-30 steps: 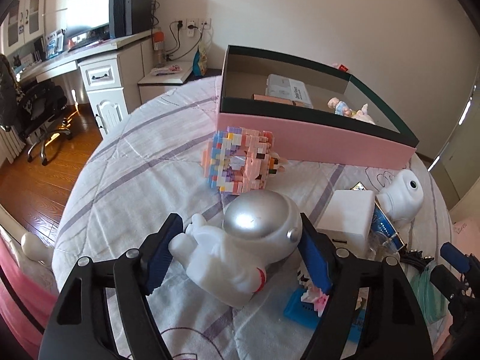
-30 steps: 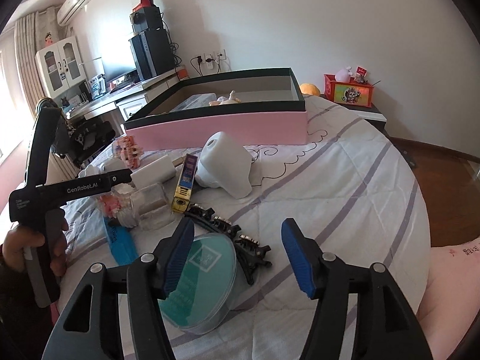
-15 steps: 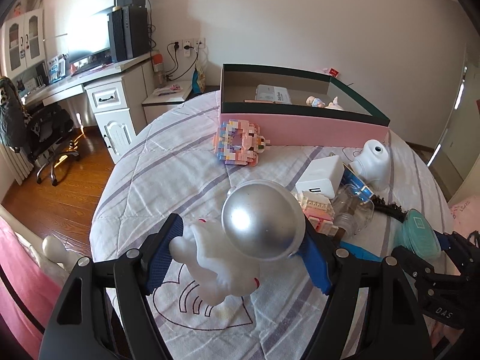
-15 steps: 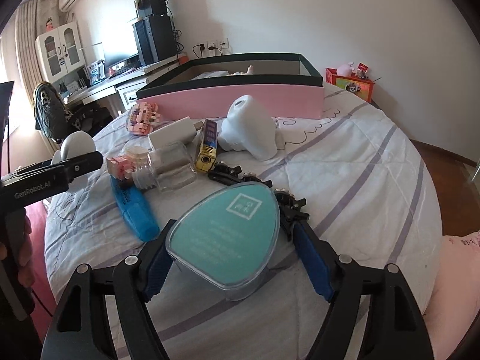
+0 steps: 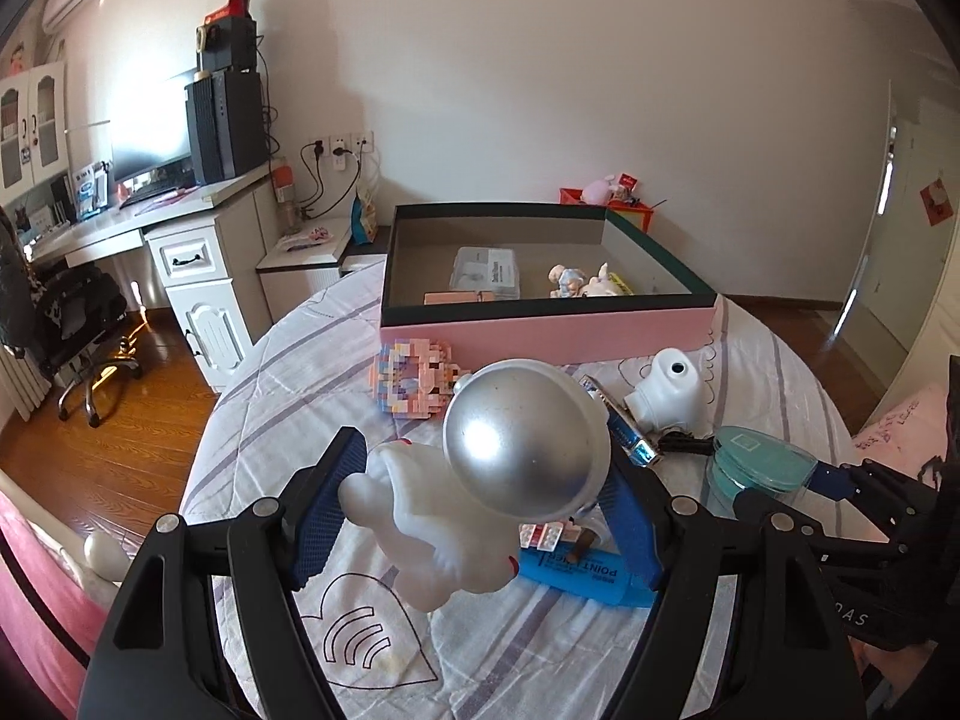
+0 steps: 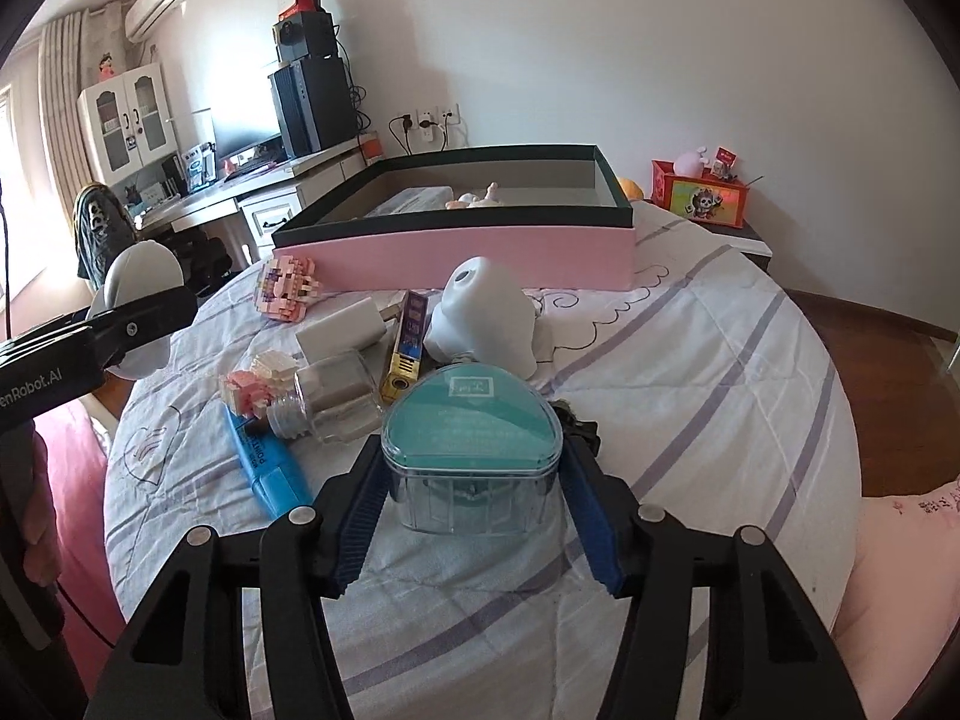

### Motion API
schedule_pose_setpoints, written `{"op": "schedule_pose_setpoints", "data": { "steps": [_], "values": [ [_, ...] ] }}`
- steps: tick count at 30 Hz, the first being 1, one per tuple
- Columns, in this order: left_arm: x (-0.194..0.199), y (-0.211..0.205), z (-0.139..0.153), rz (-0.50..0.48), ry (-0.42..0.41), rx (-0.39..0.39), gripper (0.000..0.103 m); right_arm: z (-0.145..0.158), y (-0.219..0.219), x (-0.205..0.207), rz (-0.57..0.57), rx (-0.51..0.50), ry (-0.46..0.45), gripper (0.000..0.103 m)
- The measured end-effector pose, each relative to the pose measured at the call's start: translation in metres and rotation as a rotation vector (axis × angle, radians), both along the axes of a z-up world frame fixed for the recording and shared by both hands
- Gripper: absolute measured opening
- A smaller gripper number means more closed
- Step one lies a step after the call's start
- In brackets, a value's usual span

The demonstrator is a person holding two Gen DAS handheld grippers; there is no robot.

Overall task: Organize rigid objects
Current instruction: 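Carry the astronaut and teal case into the pink box and release both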

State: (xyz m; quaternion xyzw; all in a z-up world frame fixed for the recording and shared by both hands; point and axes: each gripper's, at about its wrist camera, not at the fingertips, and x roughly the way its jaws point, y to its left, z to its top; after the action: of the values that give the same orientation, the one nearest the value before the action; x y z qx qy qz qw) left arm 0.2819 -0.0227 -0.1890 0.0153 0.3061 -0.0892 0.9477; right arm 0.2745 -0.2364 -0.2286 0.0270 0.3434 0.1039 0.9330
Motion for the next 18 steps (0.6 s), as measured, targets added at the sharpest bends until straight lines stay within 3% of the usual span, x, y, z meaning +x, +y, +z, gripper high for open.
{"op": "schedule_pose_setpoints", "data": {
  "steps": [8, 18],
  "values": [
    [0.013, -0.015, 0.026, -0.04, -0.057, 0.012, 0.076, 0.042, 0.0, 0.011, 0.009, -0.013, -0.114, 0.059],
    [0.087, -0.038, 0.04, -0.068, -0.056, 0.053, 0.076, 0.062, 0.005, 0.092, 0.045, -0.013, -0.135, 0.059]
  ]
}}
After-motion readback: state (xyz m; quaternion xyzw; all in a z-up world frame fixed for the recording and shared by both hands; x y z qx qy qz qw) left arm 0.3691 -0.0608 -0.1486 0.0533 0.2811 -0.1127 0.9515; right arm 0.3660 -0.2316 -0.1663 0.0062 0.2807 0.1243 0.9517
